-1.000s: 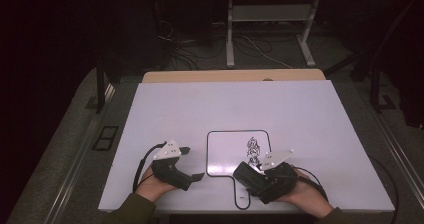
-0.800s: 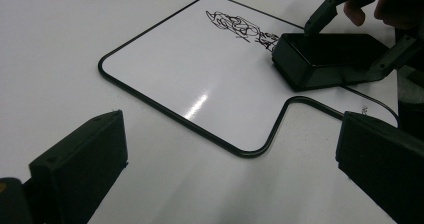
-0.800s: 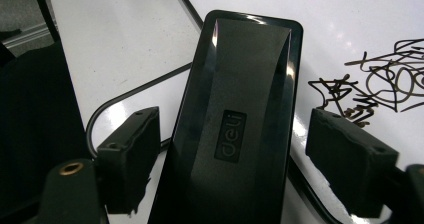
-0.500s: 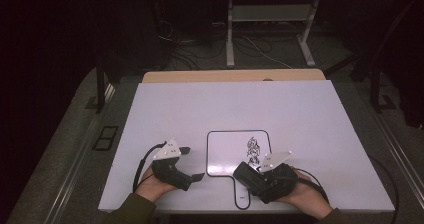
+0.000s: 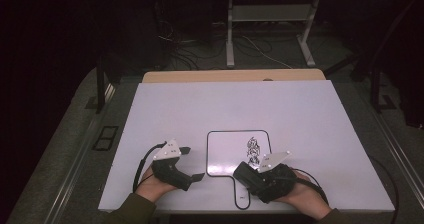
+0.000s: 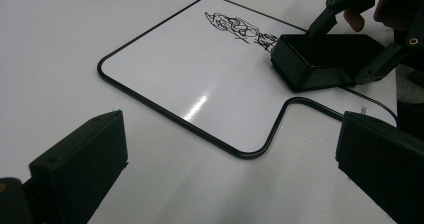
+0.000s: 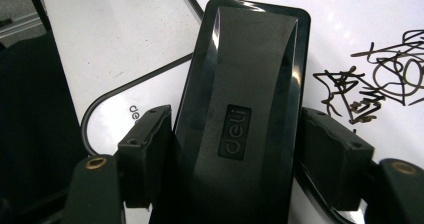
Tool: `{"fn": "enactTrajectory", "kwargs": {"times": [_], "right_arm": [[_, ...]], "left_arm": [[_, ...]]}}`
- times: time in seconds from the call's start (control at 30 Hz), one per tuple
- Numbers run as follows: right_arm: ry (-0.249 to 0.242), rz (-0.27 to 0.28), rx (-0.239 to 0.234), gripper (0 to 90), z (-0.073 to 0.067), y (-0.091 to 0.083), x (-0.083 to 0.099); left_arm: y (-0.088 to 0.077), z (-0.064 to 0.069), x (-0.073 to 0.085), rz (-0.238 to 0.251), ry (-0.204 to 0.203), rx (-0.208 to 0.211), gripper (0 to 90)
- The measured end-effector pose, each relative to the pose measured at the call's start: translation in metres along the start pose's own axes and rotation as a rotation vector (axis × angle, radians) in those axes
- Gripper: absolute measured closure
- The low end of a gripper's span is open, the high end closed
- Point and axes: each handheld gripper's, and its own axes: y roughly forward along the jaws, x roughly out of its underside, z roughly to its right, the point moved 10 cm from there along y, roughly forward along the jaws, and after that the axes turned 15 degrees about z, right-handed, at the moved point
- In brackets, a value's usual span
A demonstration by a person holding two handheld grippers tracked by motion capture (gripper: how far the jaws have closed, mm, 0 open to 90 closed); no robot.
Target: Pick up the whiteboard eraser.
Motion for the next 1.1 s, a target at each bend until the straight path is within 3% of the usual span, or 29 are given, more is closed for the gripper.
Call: {"fn": "enactTrajectory", "kwargs": {"times": [0.43, 0.63, 1.1], "right_arm": [[-0.030, -0.024, 0.020, 37.8, 0.0019, -0.0033, 0.0006], [-0.010, -0.031, 0.013, 37.8, 0.0030, -0.0028, 0.0005], [-0.066, -0.056, -0.011, 38.5, 0.0047, -0.0037, -0.0001]], "left_arm": [[0.0000, 0.0002, -0.0006, 0.001, 0.004, 0.002, 0.0], [-0.0001, 0.0004, -0.0008, 0.002, 0.005, 0.004, 0.0], [-0.0003, -0.0007, -0.0008, 0.010, -0.004, 0.013, 0.0]]}}
